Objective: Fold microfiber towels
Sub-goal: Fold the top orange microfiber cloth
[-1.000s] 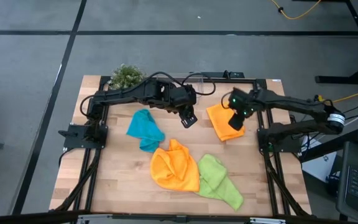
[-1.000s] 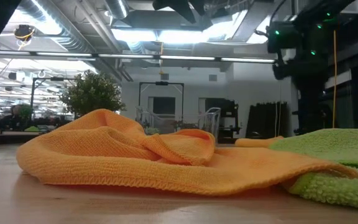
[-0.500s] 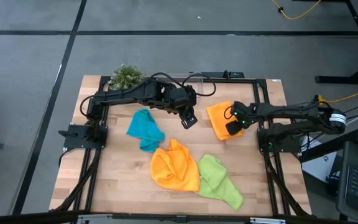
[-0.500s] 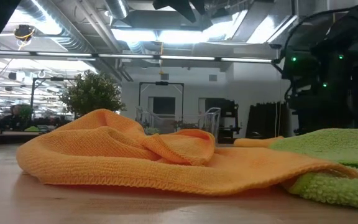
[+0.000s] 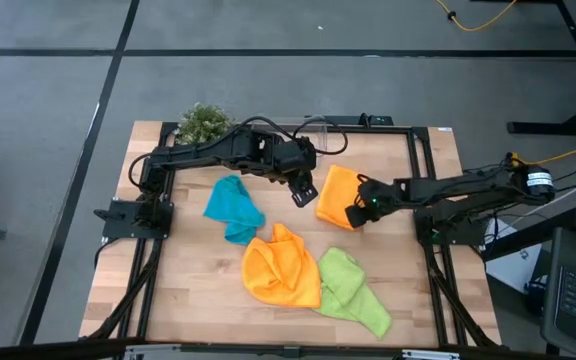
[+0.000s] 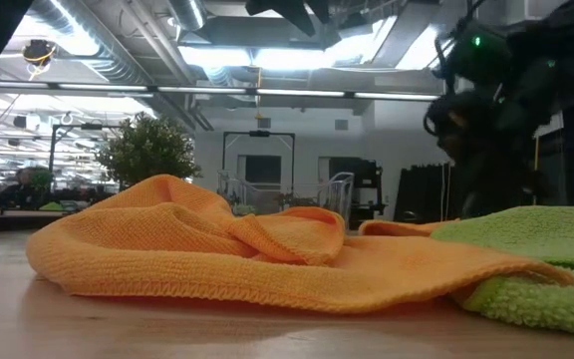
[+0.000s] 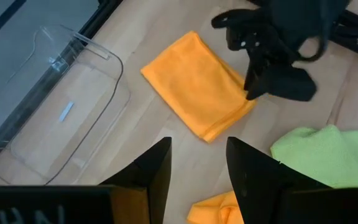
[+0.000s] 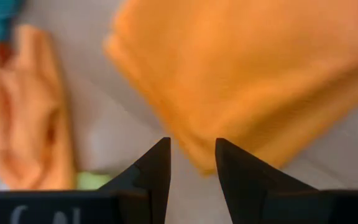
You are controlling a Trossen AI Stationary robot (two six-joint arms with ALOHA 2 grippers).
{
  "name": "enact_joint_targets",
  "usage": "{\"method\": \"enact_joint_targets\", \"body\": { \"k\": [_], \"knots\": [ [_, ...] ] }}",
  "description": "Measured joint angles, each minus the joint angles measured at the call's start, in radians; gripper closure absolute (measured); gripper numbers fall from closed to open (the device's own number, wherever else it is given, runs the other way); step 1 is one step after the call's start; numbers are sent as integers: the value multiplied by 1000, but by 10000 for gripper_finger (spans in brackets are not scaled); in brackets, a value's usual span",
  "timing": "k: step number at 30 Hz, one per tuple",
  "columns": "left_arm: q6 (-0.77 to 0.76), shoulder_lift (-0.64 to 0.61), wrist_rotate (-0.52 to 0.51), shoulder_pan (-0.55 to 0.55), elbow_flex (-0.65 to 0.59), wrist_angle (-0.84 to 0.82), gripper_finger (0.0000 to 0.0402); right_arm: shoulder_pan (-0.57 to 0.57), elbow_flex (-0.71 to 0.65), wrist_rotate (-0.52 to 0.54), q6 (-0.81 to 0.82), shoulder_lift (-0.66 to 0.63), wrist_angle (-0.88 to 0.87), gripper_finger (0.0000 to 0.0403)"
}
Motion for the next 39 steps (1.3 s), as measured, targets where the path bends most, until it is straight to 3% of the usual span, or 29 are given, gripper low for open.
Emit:
{"method": "enact_joint_targets", "body": {
  "k": [5,10,15,18,22,27,30,34,39],
  "knots": [
    [196,44,23,-3,2,4,256,8,76,10,-189,-16,-23,274],
    [335,130,136,7,1,47,256,8,148,13,-364,-17,-22,274],
    [400,192,145,41,-1,-8,256,16,207,5,-365,-25,-78,274],
    [395,191,107,72,0,-113,256,24,237,24,-366,-65,-219,274],
    [325,140,57,119,-1,-279,256,42,254,54,-331,-155,-445,274],
    [303,53,127,139,-36,-239,256,71,254,55,-283,-261,-580,274],
    [375,15,210,133,-103,-204,263,102,254,56,-322,-318,-598,274],
    [426,-37,331,125,-287,-95,278,153,252,68,-415,-390,-607,274],
    [265,-155,362,124,-518,-191,291,201,215,105,-416,-462,-607,274]
  ]
}}
